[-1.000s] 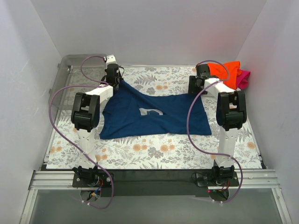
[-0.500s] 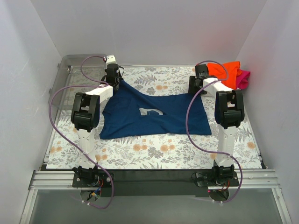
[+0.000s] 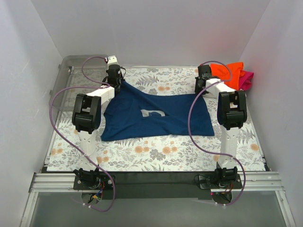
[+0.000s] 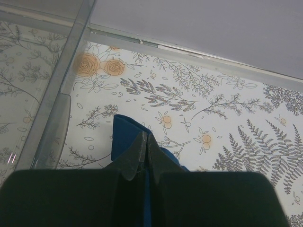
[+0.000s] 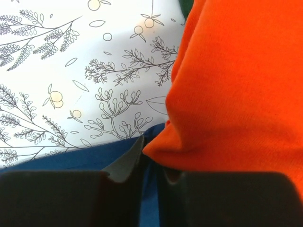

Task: Fold and stack the t-shirts
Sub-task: Fold the tshirt

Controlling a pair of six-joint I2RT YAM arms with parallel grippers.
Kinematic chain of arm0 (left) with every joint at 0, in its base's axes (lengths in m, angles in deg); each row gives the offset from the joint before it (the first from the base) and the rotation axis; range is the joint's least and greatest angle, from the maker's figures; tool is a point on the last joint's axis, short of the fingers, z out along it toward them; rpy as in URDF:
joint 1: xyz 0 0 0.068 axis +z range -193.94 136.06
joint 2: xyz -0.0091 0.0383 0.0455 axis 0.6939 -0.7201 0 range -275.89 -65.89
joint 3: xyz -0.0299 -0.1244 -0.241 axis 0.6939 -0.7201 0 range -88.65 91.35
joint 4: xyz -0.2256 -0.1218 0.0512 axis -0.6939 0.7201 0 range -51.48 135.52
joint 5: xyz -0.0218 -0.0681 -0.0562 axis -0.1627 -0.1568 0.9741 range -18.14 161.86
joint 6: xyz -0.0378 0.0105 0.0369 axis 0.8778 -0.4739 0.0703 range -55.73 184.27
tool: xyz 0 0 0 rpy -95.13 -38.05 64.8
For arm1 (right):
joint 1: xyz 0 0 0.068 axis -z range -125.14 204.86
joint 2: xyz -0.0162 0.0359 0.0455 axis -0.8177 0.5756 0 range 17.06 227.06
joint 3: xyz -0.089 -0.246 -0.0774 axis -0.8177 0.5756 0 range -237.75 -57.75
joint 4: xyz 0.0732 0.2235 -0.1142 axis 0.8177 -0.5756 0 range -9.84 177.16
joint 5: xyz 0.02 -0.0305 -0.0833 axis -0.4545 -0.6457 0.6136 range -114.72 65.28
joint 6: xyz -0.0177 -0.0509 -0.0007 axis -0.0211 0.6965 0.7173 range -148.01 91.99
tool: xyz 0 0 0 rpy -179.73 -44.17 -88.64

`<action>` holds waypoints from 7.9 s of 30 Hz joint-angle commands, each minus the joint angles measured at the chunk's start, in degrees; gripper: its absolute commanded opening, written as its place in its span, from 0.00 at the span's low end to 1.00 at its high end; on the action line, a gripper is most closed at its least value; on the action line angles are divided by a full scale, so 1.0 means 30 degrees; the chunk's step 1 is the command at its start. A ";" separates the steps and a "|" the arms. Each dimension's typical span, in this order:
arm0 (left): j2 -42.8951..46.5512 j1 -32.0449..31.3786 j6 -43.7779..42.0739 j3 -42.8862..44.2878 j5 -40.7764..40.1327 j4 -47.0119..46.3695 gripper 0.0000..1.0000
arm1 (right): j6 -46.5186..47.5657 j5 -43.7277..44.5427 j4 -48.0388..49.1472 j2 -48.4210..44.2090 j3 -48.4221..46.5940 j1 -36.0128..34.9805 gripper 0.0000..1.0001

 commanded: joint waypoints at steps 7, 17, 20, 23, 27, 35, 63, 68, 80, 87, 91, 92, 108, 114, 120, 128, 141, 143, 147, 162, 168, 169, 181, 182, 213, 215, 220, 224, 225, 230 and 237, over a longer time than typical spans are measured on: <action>0.2118 0.0180 0.0818 -0.0646 0.1211 -0.0621 0.00 | -0.0237 -0.1292 0.0525 -0.1814 0.0946 -0.0230 0.01; 0.4873 0.0180 0.1786 -0.2580 0.3060 -0.1794 0.00 | -0.0178 -0.0589 0.1287 -0.6498 0.5076 -0.0377 0.01; 0.5545 0.0180 0.1961 -0.3399 0.3383 -0.1940 0.00 | -0.0149 -0.0560 0.1375 -0.7728 0.6423 -0.0465 0.01; 0.6771 0.0180 0.2284 -0.5178 0.3326 -0.2349 0.00 | -0.0149 -0.0326 0.1433 -0.9047 0.7855 -0.0582 0.01; 0.8795 0.0151 0.2928 -0.7908 0.3295 -0.2935 0.00 | -0.0003 -0.0180 0.1462 -1.0720 0.9763 -0.0845 0.01; 1.2048 -0.0551 0.3602 -1.2068 0.3795 -0.2906 0.00 | 0.0086 0.0201 0.1404 -1.4145 1.2607 -0.1373 0.01; 2.1686 -0.3743 0.6004 -2.0918 0.0543 0.1162 0.00 | 0.0144 0.2546 0.1169 -1.5031 1.4543 -0.1578 0.01; 2.2655 -0.4214 0.6093 -2.1242 0.0161 0.2423 0.00 | 0.0144 0.2604 0.1111 -1.5000 1.4571 -0.1578 0.01; 2.3827 -0.5005 0.6327 -2.1595 0.1888 0.3859 0.42 | 0.0261 0.2838 0.0526 -1.6668 1.5303 -0.1724 0.24; 2.3426 -0.5035 0.6972 -2.0746 0.2272 0.3716 0.52 | 0.0320 0.2898 0.0144 -1.8310 1.5334 -0.2193 0.52; 2.1167 -0.5064 0.6885 -1.9722 0.1832 0.3364 0.53 | 0.0495 0.2313 0.0203 -1.7787 1.4748 -0.2223 0.54; 2.0786 -0.5064 0.6855 -1.9430 0.1744 0.3246 0.53 | 0.0495 0.2253 0.0203 -1.7552 1.4486 -0.2194 0.54; 1.4693 -0.5064 0.5068 -1.6527 0.1247 0.1690 0.56 | 0.0524 -0.0852 0.1873 -1.4092 1.3136 -0.2399 0.54; 1.4072 -0.5064 0.5653 -1.6584 -0.0306 0.2308 0.56 | 0.0613 -0.1029 0.1873 -1.4180 1.3253 -0.2399 0.54; 1.3490 -0.5064 0.5888 -1.6790 -0.0890 0.2249 0.54 | 0.0613 -0.1322 0.1903 -1.4179 1.3340 -0.2574 0.54; 1.2052 -0.5064 0.5917 -1.6526 -0.0835 0.2103 0.44 | 0.0642 -0.1234 0.1902 -1.4560 1.3575 -0.2750 0.54; 1.3047 -0.5064 0.5975 -1.6995 -0.0718 0.1955 0.00 | 0.0671 -0.1293 0.1902 -1.4414 1.3576 -0.3102 0.54; 1.3455 -0.5064 0.6005 -1.7140 -0.0630 0.2014 0.00 | 0.0671 -0.1322 0.1902 -1.4473 1.3575 -0.3131 0.54; 1.4831 -0.5093 0.5683 -1.7697 0.0478 0.1956 0.00 | 0.0672 -0.1234 0.1902 -1.4561 1.3605 -0.3219 0.54; 1.8906 -0.7757 0.5272 -2.0538 0.4320 0.3509 0.00 | 0.0613 -0.1176 0.1902 -1.4063 1.3341 -0.4010 0.54; 1.9697 -0.9135 0.5331 -2.1213 0.5402 0.3802 0.36 | 0.0583 -0.1000 0.1873 -1.4004 1.3341 -0.4186 0.54; 2.0104 -0.9281 0.5331 -2.1301 0.5724 0.3686 0.41 | 0.0612 -0.0942 0.1815 -1.4033 1.3283 -0.4215 0.54; 1.9999 -0.9459 0.6151 -1.9722 0.2624 0.3396 0.71 | 0.0700 0.0638 0.1639 -1.4092 1.3195 -0.4186 0.54; 1.9469 -0.9430 0.6065 -1.9488 0.2390 0.3102 0.73 | 0.0730 0.0931 0.1523 -1.4034 1.3137 -0.4157 0.55; 1.3018 -0.3980 0.6943 -1.8108 0.2681 0.1399 0.77 | 0.0319 -0.0205 0.2428 -1.0872 1.3957 0.0442 0.48; 1.3048 -0.3922 0.6914 -1.8166 0.2593 0.1428 0.77 | 0.0349 -0.0587 0.2575 -1.0695 1.4014 0.0501 0.44; 1.2697 -0.3513 0.6855 -1.8137 0.2301 0.1720 0.77 | 0.0408 -0.0677 0.2752 -1.0196 1.3986 0.0735 0.28; 1.2578 -0.2897 0.7030 -1.8489 0.2651 0.1576 0.77 | 0.0437 -0.0387 0.2752 -1.0224 1.3898 0.0882 0.11; 1.2695 -0.2809 0.7030 -1.8518 0.2681 0.1546 0.77 | 0.0466 -0.0239 0.2752 -1.0283 1.3782 0.0882 0.08; 1.2726 -0.2311 0.6972 -1.8635 0.2563 0.1663 0.77 | 0.0962 0.0786 0.2606 -1.0285 1.2991 0.1087 0.01; 1.2813 -0.2017 0.6943 -1.8811 0.2623 0.1634 0.77 | 0.1344 0.1256 0.2224 -0.8908 1.1790 0.1556 0.01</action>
